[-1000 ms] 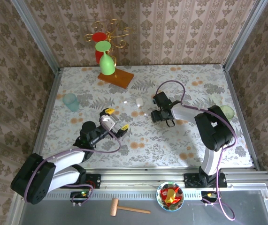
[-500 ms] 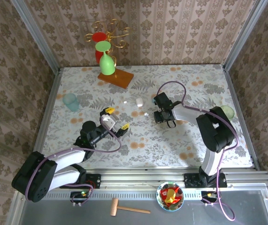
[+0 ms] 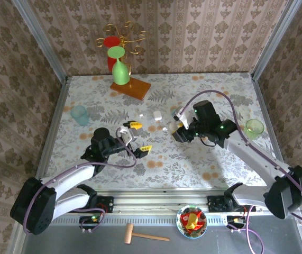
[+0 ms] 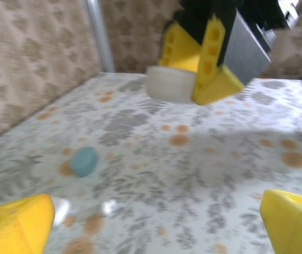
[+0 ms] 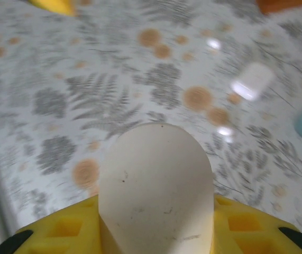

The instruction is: Insert wireless bluetooth earbuds into charging case

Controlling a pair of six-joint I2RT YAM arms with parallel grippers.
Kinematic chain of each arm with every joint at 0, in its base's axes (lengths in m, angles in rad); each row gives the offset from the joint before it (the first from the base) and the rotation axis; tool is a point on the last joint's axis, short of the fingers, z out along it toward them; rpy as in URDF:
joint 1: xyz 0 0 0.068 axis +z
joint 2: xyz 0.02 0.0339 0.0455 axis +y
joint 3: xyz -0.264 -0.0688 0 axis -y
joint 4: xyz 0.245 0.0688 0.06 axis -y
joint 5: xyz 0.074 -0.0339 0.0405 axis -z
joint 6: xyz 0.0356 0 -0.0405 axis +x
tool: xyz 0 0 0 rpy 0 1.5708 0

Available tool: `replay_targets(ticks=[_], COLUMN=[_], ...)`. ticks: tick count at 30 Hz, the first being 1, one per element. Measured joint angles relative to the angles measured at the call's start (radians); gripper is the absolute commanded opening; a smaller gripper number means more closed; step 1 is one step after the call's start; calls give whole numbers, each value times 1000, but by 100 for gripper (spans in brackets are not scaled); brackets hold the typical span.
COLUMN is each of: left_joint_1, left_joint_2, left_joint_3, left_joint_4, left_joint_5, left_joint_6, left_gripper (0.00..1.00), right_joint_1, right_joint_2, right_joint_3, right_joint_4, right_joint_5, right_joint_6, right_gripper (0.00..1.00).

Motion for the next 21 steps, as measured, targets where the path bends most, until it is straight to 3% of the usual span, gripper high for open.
replay_targets(ticks=[6, 12, 21], left_joint_1=[-58, -87, -114], left_joint_2=[62, 117, 153], left_joint_3=[61, 85, 108], left_joint_4=[-60, -32, 40], left_joint_5=[164, 246, 294], left_joint_6=[-14, -80, -143], left_gripper=[86, 71, 65], right_joint_1=[58, 134, 169], right_joint_2=[-30, -28, 27], right_joint_3=[9, 61, 96], right_joint_4=[-96, -160, -163], right_joint_5=[-132, -157, -163], right_joint_6=[-137, -218, -262], right_gripper=[23, 23, 23])
